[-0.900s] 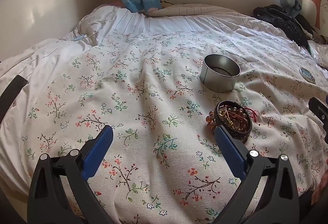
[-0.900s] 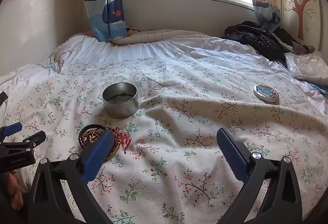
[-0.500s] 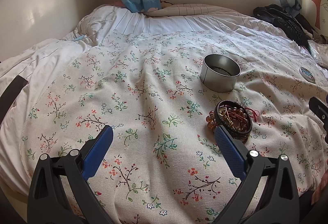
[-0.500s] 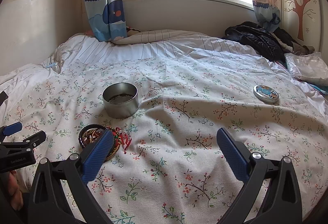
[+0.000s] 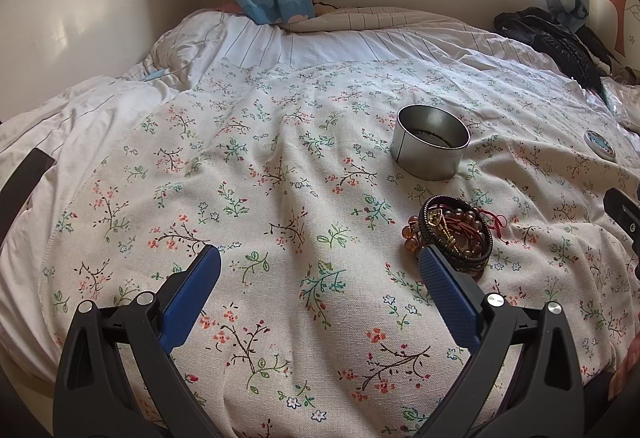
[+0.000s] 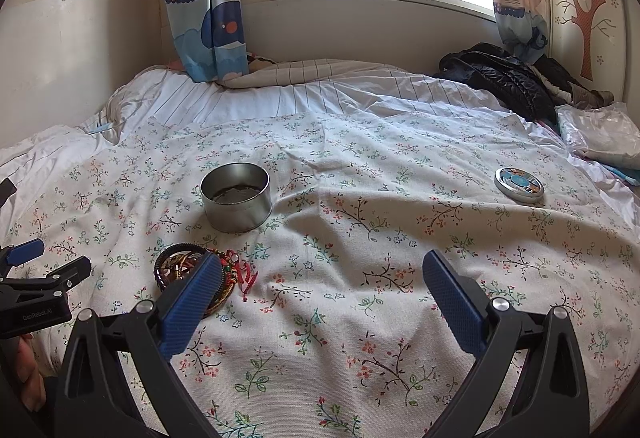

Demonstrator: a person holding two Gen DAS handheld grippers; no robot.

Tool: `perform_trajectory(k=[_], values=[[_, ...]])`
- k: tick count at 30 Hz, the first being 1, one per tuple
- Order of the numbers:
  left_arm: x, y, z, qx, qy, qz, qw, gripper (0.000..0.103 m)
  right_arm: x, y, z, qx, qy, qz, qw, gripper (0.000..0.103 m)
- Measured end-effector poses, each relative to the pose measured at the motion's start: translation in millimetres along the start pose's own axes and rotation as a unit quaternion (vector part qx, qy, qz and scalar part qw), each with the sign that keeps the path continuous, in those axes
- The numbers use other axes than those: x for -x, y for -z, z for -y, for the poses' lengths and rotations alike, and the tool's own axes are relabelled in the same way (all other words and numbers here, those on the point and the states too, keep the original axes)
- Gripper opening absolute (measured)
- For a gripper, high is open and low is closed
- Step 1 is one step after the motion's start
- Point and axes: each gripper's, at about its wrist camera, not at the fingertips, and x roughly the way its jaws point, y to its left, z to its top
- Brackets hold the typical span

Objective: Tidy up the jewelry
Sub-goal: 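Move both tools toward the jewelry pile on the dish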

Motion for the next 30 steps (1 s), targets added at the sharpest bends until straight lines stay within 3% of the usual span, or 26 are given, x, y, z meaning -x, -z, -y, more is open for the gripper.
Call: perform_trajectory(k=[25,30], values=[[0,0,1,-0.001,0.0,0.0,1.0,0.095,6,-5,-1,-0.008,-0.008,0.011,1.0,0.097],[1,-1,2,-0.002,0.021,0.0,0.9998,0.095,5,-10,1,-0.011,-0.012,0.013,1.0,0.097]])
